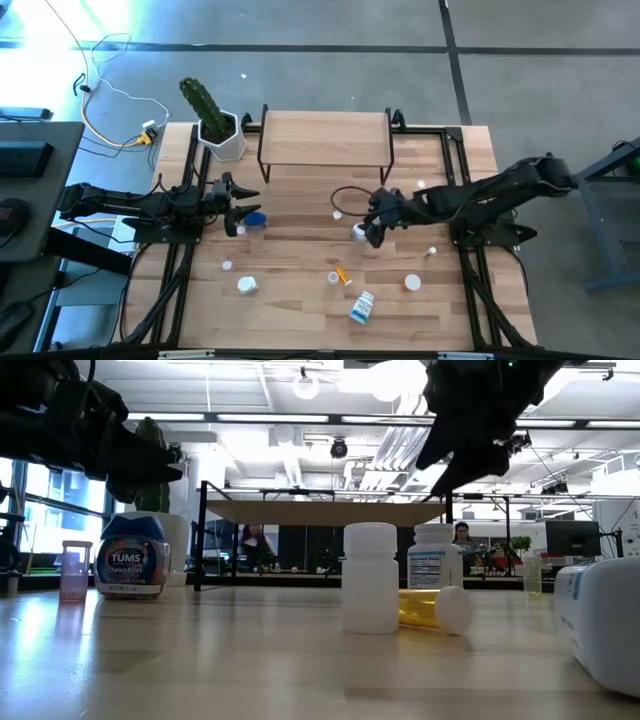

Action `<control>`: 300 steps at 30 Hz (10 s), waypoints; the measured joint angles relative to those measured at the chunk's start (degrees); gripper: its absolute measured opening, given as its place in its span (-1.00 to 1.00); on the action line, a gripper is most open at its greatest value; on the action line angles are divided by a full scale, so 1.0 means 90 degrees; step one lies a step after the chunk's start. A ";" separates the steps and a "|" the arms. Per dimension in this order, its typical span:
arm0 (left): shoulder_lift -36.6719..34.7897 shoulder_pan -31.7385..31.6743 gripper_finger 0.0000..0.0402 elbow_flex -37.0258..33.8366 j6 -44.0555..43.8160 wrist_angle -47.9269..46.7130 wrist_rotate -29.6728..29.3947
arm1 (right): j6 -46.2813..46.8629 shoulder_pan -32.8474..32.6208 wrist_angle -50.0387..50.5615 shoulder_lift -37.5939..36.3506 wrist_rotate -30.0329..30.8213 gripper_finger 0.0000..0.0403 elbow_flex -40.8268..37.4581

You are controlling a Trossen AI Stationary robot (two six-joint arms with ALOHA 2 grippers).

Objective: Pick and place medicine bottles onto shelf by color
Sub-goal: Put the top white large pill bottle on the shelf, then put the bottom small pink pill bottle on the shelf

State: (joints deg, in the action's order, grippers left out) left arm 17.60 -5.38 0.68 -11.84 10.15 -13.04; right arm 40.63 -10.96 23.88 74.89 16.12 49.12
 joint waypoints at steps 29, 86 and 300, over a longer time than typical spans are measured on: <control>0.0000 0.0000 -0.03 0.0001 -0.0450 0.0027 -0.0005 | -0.0229 -0.0549 -0.0383 0.1481 0.0823 0.28 -0.0012; -0.0001 -0.0001 -0.03 0.0001 -0.0451 0.0047 -0.0002 | -0.1525 0.3551 0.3434 0.1512 0.1405 -0.21 0.4881; 0.4817 0.5102 -0.49 0.3673 -0.5073 -0.5814 0.0236 | -0.2172 0.4666 0.4364 0.0134 0.0352 0.14 0.4869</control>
State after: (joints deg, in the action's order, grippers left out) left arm 60.95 40.53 33.74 -57.49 -42.18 -10.92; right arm 21.08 31.03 63.16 76.09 19.29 92.94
